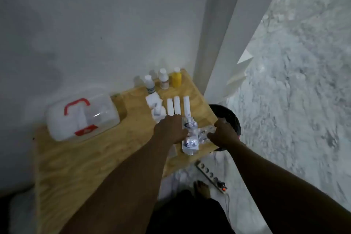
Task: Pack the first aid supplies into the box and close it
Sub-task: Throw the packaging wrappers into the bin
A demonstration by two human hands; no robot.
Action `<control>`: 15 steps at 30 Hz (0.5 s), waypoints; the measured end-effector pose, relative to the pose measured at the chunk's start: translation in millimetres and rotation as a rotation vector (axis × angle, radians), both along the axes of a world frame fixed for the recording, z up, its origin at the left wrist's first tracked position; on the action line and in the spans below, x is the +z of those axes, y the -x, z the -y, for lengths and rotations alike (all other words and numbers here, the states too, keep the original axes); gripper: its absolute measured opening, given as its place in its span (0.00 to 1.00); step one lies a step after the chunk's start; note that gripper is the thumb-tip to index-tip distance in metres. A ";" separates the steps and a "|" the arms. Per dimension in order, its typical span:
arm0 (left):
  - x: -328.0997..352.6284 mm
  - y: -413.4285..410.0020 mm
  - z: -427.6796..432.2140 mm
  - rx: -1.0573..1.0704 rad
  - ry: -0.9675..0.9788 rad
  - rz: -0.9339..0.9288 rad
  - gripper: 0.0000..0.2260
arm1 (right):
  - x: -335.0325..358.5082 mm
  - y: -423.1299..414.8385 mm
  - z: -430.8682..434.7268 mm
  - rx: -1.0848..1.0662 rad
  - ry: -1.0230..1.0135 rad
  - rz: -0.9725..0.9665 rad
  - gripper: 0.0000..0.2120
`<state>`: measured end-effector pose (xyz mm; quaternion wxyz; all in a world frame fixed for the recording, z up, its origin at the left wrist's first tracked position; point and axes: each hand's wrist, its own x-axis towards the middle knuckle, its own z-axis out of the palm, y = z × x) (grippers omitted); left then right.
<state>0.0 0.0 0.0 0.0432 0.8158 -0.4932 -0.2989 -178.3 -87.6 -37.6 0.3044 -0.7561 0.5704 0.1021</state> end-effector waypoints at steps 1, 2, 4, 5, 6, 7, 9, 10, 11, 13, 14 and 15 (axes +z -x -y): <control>-9.1 7.5 0.0 -0.003 -0.032 0.028 0.21 | -10.0 3.6 -0.3 -0.050 -0.001 0.017 0.25; -18.6 13.9 1.3 0.020 -0.032 0.052 0.22 | -16.6 4.6 -0.6 -0.107 -0.027 0.053 0.25; -32.7 26.1 -2.7 0.086 -0.067 0.050 0.25 | -28.4 6.1 -4.1 -0.174 -0.068 0.102 0.24; -38.5 29.9 -1.9 0.101 -0.075 0.061 0.26 | -38.0 6.5 -3.8 -0.199 -0.076 0.121 0.23; -41.9 33.0 0.1 0.107 -0.074 0.081 0.26 | -41.0 5.8 -4.1 -0.217 -0.081 0.134 0.21; -46.9 33.6 3.6 0.117 -0.059 0.111 0.27 | -47.2 4.9 -1.9 -0.224 -0.073 0.161 0.19; -53.0 34.8 9.8 0.158 -0.032 0.150 0.26 | -48.1 1.9 1.8 -0.245 -0.072 0.193 0.14; -54.4 34.5 12.8 0.191 -0.025 0.145 0.24 | -47.5 0.5 3.4 -0.259 -0.080 0.210 0.12; -55.4 33.7 15.0 0.227 -0.009 0.133 0.21 | -48.5 -0.7 5.2 -0.264 -0.082 0.233 0.10; -53.9 31.6 17.6 0.287 0.009 0.083 0.16 | -46.1 -2.1 8.3 -0.293 -0.117 0.281 0.09; -52.4 30.1 17.8 0.305 0.010 0.052 0.15 | -42.8 -2.3 10.0 -0.312 -0.149 0.308 0.10; -49.2 29.1 18.1 0.312 0.014 0.028 0.13 | -39.5 -2.2 11.8 -0.322 -0.184 0.338 0.10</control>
